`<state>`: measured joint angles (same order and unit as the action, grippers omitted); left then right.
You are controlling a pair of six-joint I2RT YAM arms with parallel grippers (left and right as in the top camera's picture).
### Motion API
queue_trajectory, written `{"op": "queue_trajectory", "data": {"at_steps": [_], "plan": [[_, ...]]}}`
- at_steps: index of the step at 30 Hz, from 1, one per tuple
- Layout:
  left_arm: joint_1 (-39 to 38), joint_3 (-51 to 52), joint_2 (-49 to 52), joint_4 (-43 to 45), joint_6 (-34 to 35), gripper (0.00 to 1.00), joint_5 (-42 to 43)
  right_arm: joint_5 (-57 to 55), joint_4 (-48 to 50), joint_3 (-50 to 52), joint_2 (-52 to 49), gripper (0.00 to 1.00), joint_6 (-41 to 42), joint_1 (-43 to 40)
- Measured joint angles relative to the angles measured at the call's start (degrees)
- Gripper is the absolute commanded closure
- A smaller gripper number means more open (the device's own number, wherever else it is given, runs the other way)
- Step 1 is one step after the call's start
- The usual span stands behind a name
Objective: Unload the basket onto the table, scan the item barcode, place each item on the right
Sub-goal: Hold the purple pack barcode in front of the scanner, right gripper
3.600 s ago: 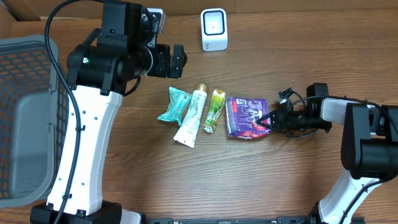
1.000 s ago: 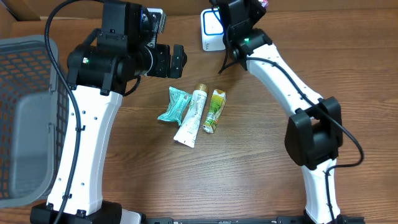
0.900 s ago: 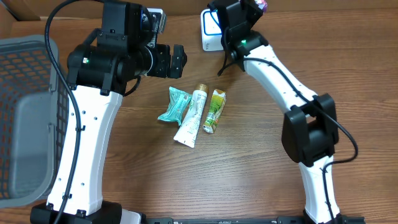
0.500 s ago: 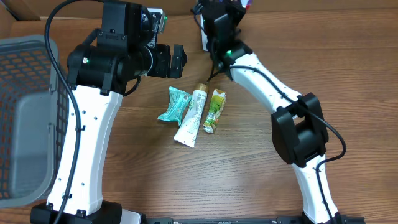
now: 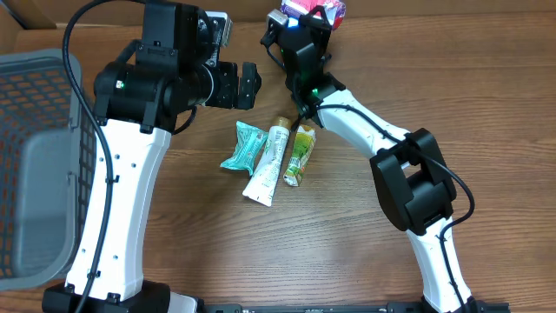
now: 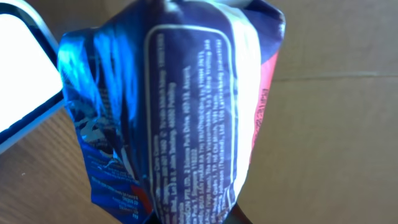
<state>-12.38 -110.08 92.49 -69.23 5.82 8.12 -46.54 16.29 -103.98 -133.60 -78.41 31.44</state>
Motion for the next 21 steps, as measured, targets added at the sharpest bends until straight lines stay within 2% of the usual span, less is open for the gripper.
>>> {"op": "queue_trajectory", "data": {"at_steps": [10,21], "plan": [[0.0,0.0,0.0,0.0,-0.02,0.0,0.0,2.97,9.03,5.01,0.0,0.96,-5.42,-0.02],[0.0,0.0,0.0,0.0,-0.02,0.0,0.0,7.45,10.27,5.07,-0.07,0.96,-9.75,-1.9]]}}
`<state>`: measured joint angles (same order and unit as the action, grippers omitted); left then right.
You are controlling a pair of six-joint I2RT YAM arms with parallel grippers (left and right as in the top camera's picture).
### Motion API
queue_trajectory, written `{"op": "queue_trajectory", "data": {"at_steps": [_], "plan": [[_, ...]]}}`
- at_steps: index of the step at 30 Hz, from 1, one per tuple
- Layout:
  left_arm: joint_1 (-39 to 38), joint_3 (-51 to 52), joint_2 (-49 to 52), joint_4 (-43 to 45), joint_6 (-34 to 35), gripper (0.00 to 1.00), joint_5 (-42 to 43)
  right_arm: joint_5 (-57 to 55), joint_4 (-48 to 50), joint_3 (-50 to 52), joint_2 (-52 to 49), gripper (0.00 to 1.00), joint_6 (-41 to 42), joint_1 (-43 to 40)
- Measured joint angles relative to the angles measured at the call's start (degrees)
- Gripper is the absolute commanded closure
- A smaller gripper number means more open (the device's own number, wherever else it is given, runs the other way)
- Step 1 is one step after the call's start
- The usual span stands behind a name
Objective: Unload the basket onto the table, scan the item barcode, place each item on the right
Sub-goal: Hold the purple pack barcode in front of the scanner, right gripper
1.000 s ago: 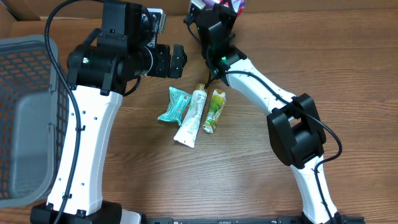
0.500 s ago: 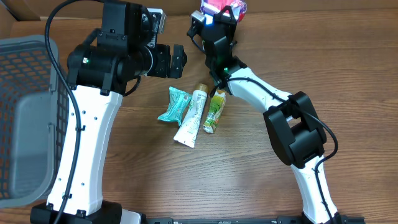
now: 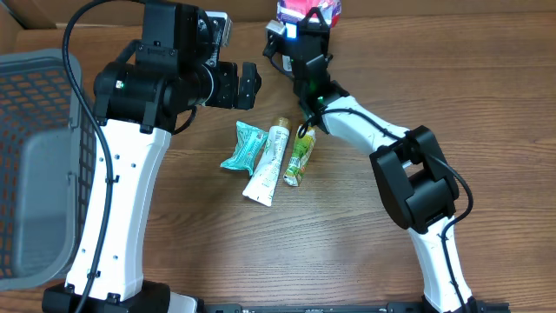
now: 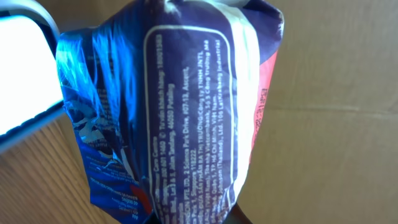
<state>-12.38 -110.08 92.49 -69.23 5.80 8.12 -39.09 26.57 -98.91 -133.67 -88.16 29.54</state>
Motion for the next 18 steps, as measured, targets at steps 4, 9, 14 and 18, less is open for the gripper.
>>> {"op": "queue_trajectory", "data": {"at_steps": [4,9,14,18], "plan": [[0.0,0.0,0.0,0.0,0.02,0.01,0.0,0.37,4.39,0.09,-0.85,0.96,-0.59,-1.77],[0.0,0.0,0.0,0.0,0.0,0.01,0.0,1.68,4.76,0.09,-1.62,0.96,-1.27,-2.54],[0.0,0.0,0.0,0.0,0.0,0.0,0.0,2.67,4.79,0.09,-1.9,0.96,-1.79,-2.03],[0.0,0.0,0.0,0.0,0.0,0.01,0.0,2.58,4.81,0.09,-1.92,0.96,-1.64,-1.4]]}}
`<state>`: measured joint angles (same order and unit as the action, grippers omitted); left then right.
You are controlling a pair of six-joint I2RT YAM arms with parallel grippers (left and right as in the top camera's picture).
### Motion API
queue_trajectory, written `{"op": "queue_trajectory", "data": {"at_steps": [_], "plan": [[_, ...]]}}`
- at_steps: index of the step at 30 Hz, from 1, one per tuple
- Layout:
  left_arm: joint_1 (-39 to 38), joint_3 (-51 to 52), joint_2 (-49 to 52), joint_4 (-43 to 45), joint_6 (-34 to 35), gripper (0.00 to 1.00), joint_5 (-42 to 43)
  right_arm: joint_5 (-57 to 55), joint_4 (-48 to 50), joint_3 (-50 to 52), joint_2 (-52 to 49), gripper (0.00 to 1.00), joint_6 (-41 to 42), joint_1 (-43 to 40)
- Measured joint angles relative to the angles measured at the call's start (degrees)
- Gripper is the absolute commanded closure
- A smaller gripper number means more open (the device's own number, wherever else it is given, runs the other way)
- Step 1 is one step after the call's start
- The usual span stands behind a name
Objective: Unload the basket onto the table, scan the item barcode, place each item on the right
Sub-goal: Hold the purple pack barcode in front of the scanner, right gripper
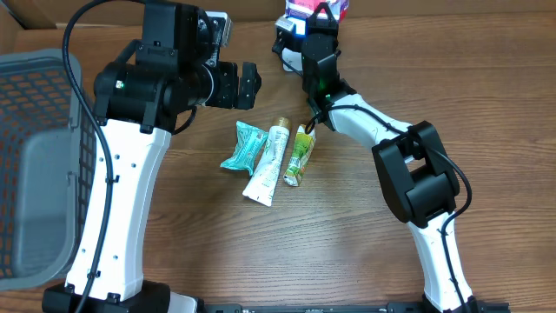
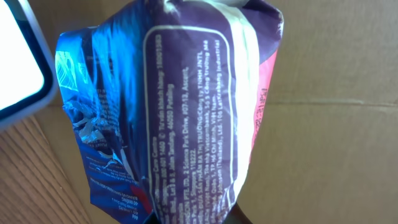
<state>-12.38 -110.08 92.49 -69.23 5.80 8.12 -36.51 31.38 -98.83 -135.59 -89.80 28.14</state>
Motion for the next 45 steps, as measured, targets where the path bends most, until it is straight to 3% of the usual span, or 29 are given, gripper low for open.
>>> {"op": "queue_trajectory", "data": {"at_steps": [45], "plan": [[0.0,0.0,0.0,0.0,0.02,0.0,0.0,-2.93,-1.81,0.0,-0.76,0.96,3.63,0.55]]}}
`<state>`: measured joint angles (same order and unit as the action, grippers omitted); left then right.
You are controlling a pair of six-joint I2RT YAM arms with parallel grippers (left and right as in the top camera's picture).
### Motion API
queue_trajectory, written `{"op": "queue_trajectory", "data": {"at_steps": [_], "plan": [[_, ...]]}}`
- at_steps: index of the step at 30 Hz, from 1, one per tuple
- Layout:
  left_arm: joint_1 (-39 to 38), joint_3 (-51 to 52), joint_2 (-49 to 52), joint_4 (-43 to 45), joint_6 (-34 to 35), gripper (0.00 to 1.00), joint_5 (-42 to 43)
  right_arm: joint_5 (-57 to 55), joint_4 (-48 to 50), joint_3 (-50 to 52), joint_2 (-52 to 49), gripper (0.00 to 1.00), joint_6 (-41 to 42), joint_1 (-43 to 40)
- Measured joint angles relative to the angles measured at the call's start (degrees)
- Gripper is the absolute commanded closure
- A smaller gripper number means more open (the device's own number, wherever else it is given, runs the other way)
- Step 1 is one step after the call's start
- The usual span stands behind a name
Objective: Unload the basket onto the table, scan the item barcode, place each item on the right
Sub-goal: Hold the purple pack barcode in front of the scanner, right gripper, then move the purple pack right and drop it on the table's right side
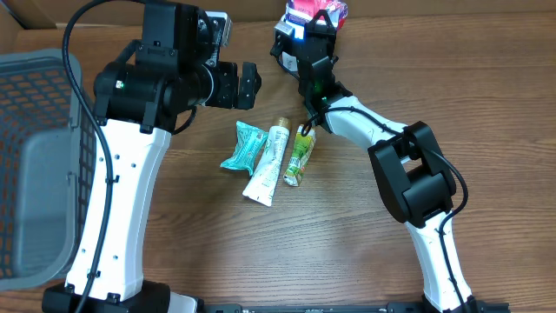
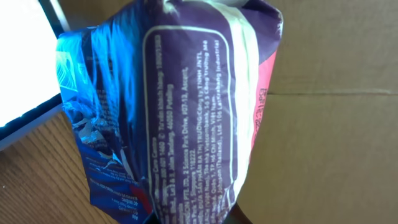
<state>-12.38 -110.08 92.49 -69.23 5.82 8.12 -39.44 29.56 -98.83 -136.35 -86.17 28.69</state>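
Observation:
A purple, blue and pink snack packet (image 2: 186,112) fills the right wrist view, its printed text panel facing the camera. My right gripper (image 2: 193,218) is shut on its lower end; only dark finger edges show beneath it. In the overhead view the packet (image 1: 314,9) is held up at the far edge of the table by the right gripper (image 1: 310,22). No barcode shows on the visible face. My left gripper (image 1: 240,84) hovers at the back left of the loose items, jaws apart and holding nothing.
A teal packet (image 1: 241,145), a white tube (image 1: 269,163) and a green sachet (image 1: 300,155) lie together mid-table. A grey mesh basket (image 1: 35,174) stands at the left edge. A bright white panel with a grey rim (image 2: 18,62) sits left of the held packet; cardboard (image 2: 336,124) is behind.
The right gripper, still shut on the packet, has shifted slightly left. In its wrist view the white panel now takes up more of the left side. The left arm has not moved.
The right gripper held the packet at the table's far edge at every moment. The white panel beside it was large at first, shrank to a corner by 1.5 s ago as the gripper turned right, and is large again now. The left arm and table items stayed put.

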Motion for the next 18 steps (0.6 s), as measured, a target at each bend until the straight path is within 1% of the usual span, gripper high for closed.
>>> {"op": "queue_trajectory", "data": {"at_steps": [3,6,9,13,18], "plan": [[0.0,0.0,0.0,0.0,-0.02,0.0,0.0,-0.04,2.14,0.02,-0.04,0.96,0.02,0.2],[0.0,0.0,0.0,0.0,0.0,0.0,0.0,-0.02,2.25,0.02,0.28,0.96,0.42,0.57],[0.0,0.0,0.0,0.0,0.0,0.0,0.0,0.0,-2.1,0.35,2.08,0.96,2.36,0.79],[0.0,0.0,0.0,-0.02,0.0,0.0,0.02,0.15,-16.09,1.18,9.53,0.96,9.22,1.05],[0.0,0.0,0.0,0.02,-0.02,0.0,0.0,3.78,-39.19,1.31,25.07,0.96,24.39,0.72]]}}
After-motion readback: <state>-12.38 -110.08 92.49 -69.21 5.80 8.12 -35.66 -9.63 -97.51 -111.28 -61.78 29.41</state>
